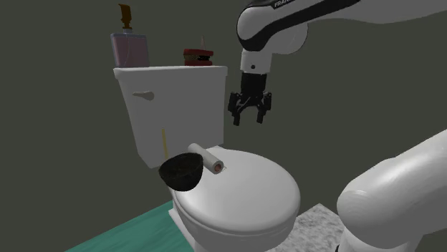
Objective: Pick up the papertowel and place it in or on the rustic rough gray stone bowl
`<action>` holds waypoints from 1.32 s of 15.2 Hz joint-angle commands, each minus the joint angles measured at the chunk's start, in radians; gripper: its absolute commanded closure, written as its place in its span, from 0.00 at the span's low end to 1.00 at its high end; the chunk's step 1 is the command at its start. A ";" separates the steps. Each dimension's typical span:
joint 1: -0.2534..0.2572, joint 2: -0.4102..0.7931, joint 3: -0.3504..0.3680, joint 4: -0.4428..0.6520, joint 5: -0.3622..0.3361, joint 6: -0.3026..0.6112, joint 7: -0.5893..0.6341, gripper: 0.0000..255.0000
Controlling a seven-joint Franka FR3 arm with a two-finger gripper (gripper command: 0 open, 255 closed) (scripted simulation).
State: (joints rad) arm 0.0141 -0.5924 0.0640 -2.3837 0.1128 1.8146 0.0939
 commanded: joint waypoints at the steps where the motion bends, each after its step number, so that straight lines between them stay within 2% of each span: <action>1: 0.003 0.068 0.017 0.006 0.006 0.064 0.016 0.00; 11: 0.004 0.453 0.069 0.168 -0.016 0.283 0.084 0.00; 20: 0.020 0.786 0.082 0.403 -0.073 0.374 0.154 0.00</action>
State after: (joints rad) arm 0.0326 0.1668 0.1470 -2.0000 0.0450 2.1815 0.2432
